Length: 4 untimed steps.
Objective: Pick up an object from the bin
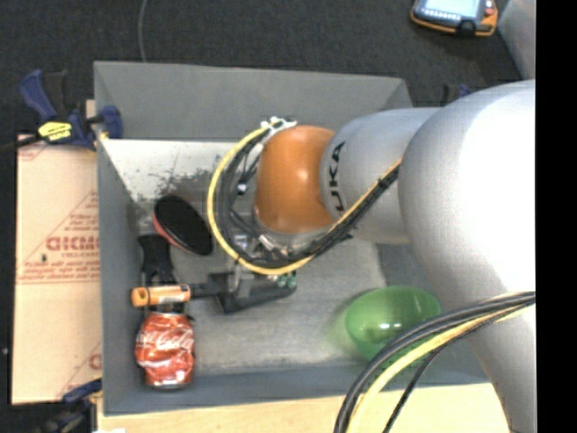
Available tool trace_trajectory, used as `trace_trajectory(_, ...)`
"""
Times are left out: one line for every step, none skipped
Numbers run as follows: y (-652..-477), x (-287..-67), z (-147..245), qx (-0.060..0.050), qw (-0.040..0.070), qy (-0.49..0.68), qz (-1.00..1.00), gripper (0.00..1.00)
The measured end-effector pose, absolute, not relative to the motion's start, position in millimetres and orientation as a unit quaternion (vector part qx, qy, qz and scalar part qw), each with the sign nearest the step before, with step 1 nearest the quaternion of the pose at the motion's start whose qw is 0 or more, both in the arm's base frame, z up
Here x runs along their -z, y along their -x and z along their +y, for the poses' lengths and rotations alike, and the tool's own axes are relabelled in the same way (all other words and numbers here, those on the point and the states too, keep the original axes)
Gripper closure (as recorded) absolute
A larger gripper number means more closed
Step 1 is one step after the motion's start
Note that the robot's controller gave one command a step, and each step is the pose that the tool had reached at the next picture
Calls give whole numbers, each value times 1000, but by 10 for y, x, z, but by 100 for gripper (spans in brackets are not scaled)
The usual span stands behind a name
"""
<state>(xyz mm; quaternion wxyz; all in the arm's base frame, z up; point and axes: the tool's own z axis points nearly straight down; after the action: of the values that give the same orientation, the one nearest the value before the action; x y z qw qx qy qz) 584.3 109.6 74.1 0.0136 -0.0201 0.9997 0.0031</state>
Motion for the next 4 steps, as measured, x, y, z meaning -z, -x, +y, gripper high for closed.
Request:
trace_trajectory(-5800,-920,1097,-2,8,21,1000,100)
trace_trajectory(-5849,-807,816,-1,12,107,994,100)
trace_trajectory(-5837,-1864,1063,-3,15,42,999,100)
trace_trajectory(-5951,-719,666,0,12,128,992,100)
